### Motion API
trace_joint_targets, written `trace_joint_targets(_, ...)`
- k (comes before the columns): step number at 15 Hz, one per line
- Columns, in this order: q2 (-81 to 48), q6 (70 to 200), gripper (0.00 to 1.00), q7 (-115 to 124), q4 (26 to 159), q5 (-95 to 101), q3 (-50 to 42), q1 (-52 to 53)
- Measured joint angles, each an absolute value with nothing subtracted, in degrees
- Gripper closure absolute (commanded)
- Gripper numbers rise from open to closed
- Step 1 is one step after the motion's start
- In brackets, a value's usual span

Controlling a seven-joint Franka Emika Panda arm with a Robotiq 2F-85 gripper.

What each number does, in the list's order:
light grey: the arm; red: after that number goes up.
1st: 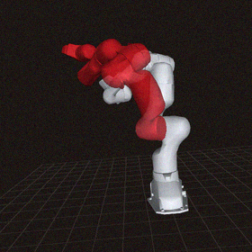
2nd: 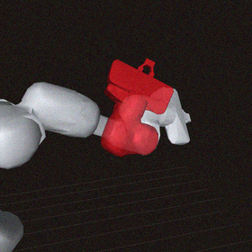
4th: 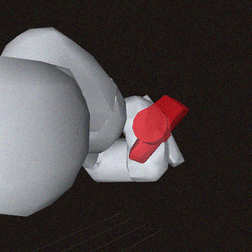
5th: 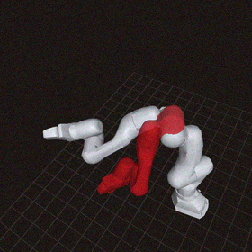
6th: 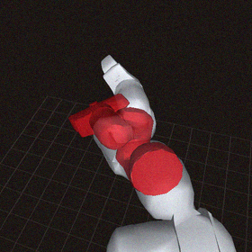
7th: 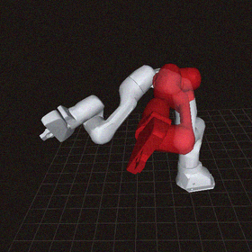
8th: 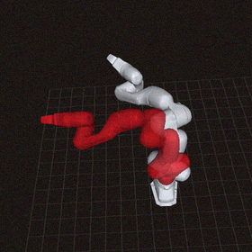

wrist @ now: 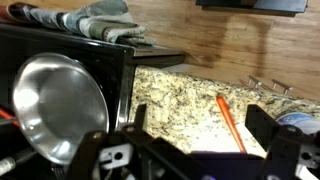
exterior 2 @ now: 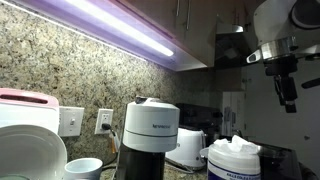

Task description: Pick up the paper towel and wipe the door handle of the cabinet. Pick up the orange spoon and move it to the right.

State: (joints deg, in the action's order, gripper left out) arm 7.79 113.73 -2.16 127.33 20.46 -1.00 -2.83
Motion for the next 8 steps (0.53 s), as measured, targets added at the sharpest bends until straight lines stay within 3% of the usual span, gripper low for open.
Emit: trace_joint_targets(8, 5.1, 123.4, 0.0, -20.8, 126.2, 13.5, 0.6, 2.3)
